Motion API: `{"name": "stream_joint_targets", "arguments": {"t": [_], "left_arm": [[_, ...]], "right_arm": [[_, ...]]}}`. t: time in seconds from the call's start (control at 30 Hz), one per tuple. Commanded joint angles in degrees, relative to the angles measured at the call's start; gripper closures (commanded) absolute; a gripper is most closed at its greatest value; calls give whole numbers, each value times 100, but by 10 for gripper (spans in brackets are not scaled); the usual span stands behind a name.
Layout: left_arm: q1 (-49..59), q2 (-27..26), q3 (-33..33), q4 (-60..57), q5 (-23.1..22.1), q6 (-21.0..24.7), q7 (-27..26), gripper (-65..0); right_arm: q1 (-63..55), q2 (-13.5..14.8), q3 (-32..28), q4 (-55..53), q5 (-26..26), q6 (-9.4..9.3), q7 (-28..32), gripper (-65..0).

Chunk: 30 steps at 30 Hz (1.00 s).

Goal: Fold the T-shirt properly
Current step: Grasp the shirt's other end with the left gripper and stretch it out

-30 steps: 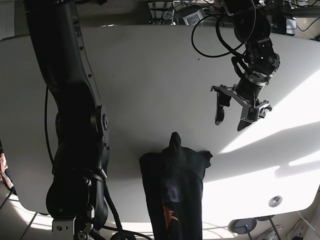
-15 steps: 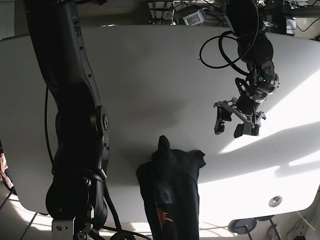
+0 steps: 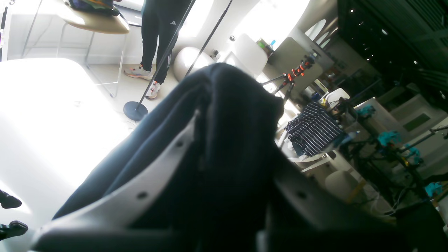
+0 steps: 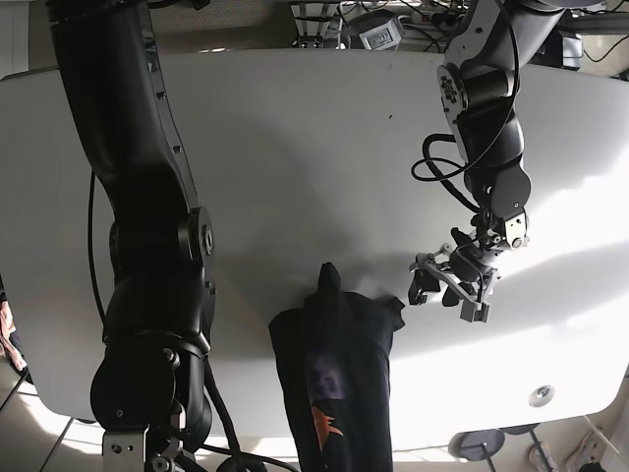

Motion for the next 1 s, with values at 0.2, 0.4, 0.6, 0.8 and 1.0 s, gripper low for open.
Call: {"name": "stream_joint_targets", "arguments": {"t": [0.2,0.4,0.6,0.8,1.0], "left_arm": [[-635,-28,1058,-963,-121,-38,-846,-392],[-758,-28,1093,-1684,-103,103,-1409,-393],[-1118,-28,1102,-2475,-103,806,-1892,-394],[-1268,-2,1832,-2739,-112,806,-2015,-392],[-1268,-2,2078,-2739,-112,806,-2015,-68]], "right_arm": [[188,-8,28,81,86,-53,204,-19],[188,0,45,90,86,-53,213,-19],[48,0,45,90,86,-53,222,-19],[21,-8,54,81,86,-53,380,-19],[30,-8,54,72,86,-53,415,-19]]}}
